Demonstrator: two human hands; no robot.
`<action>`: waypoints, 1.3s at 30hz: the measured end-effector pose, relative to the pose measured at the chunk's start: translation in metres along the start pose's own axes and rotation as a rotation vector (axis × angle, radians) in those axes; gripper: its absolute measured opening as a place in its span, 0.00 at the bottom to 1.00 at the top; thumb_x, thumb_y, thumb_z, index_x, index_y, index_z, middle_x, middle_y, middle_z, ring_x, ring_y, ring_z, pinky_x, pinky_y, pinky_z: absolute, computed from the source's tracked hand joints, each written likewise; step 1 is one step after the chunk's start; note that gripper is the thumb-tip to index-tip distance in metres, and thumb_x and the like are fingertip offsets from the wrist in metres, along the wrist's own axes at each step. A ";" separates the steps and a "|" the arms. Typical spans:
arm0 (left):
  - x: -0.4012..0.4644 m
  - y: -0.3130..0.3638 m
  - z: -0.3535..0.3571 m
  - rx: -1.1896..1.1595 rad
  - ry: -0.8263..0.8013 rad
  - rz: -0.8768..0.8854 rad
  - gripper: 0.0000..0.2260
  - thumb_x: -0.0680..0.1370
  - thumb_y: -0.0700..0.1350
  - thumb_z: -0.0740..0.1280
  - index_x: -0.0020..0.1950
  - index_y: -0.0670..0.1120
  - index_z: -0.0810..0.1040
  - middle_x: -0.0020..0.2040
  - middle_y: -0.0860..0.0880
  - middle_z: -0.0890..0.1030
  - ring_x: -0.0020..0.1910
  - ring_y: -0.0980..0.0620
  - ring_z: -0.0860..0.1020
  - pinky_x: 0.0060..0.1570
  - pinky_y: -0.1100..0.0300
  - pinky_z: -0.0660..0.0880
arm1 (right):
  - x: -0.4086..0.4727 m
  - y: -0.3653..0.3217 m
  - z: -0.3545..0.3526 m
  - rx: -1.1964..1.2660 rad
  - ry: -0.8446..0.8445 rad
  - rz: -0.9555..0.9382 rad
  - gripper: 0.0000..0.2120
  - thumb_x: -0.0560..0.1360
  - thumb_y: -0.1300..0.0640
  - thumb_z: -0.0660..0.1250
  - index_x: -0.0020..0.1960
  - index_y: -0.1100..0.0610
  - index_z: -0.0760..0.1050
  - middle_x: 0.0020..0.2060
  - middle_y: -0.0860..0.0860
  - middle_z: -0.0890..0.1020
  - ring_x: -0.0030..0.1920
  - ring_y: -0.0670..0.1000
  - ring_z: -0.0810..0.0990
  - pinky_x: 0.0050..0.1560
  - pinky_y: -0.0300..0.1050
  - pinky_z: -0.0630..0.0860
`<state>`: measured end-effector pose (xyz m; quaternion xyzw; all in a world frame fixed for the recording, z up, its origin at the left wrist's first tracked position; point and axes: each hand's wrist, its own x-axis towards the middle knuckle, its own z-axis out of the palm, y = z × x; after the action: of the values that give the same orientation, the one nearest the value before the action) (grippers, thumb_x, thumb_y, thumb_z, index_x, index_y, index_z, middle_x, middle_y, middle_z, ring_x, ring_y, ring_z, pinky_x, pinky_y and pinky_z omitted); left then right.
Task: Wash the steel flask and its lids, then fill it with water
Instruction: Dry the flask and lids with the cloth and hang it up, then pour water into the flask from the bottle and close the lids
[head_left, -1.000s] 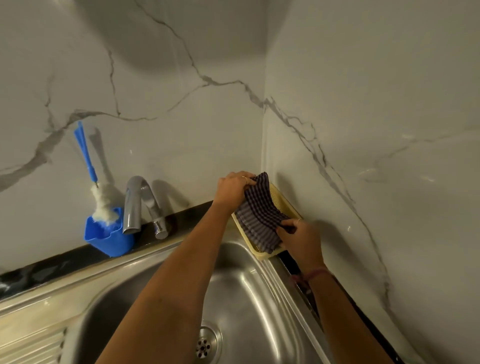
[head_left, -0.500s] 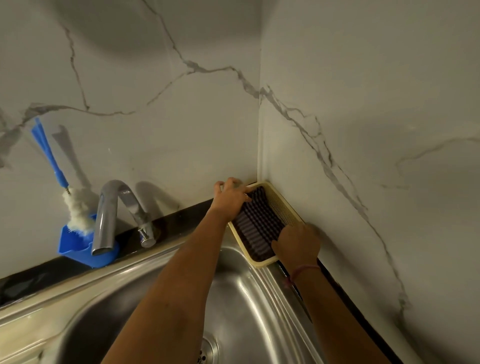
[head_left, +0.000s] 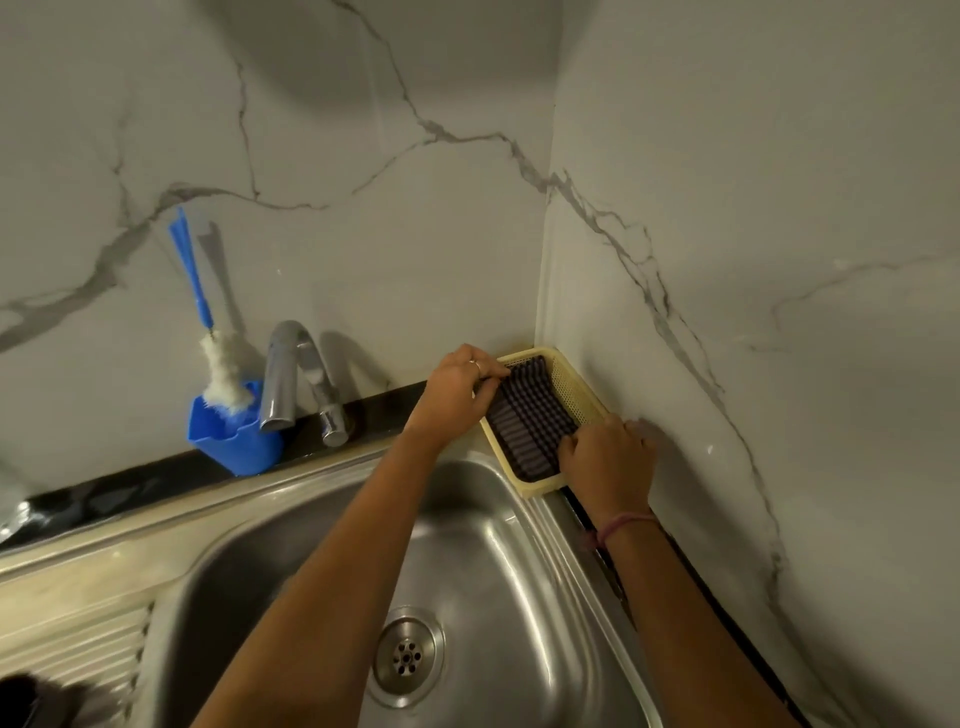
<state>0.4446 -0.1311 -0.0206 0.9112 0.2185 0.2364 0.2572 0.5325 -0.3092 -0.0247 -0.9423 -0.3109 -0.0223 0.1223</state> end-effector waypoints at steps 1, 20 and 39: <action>-0.016 0.005 -0.004 -0.021 0.021 0.005 0.09 0.79 0.38 0.67 0.58 0.44 0.83 0.54 0.47 0.78 0.55 0.50 0.76 0.60 0.53 0.75 | -0.007 -0.002 -0.003 0.017 0.027 -0.023 0.15 0.78 0.50 0.58 0.39 0.55 0.77 0.39 0.50 0.73 0.47 0.52 0.74 0.49 0.48 0.67; -0.309 0.003 -0.108 -0.026 0.321 -0.292 0.14 0.78 0.40 0.70 0.62 0.51 0.80 0.54 0.56 0.76 0.53 0.58 0.77 0.58 0.64 0.73 | -0.171 -0.111 0.006 0.424 0.187 -0.388 0.07 0.72 0.54 0.72 0.36 0.55 0.81 0.34 0.50 0.76 0.37 0.54 0.77 0.40 0.51 0.74; -0.379 -0.034 -0.365 0.264 0.214 -0.286 0.10 0.79 0.47 0.69 0.59 0.48 0.78 0.54 0.53 0.74 0.46 0.60 0.74 0.45 0.76 0.67 | -0.251 -0.302 0.009 0.698 0.018 -0.571 0.10 0.76 0.55 0.67 0.56 0.55 0.79 0.36 0.43 0.71 0.39 0.45 0.72 0.45 0.42 0.72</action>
<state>-0.0631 -0.1684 0.1152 0.8664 0.4007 0.2622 0.1418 0.1513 -0.2185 0.0020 -0.7209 -0.5461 0.0428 0.4245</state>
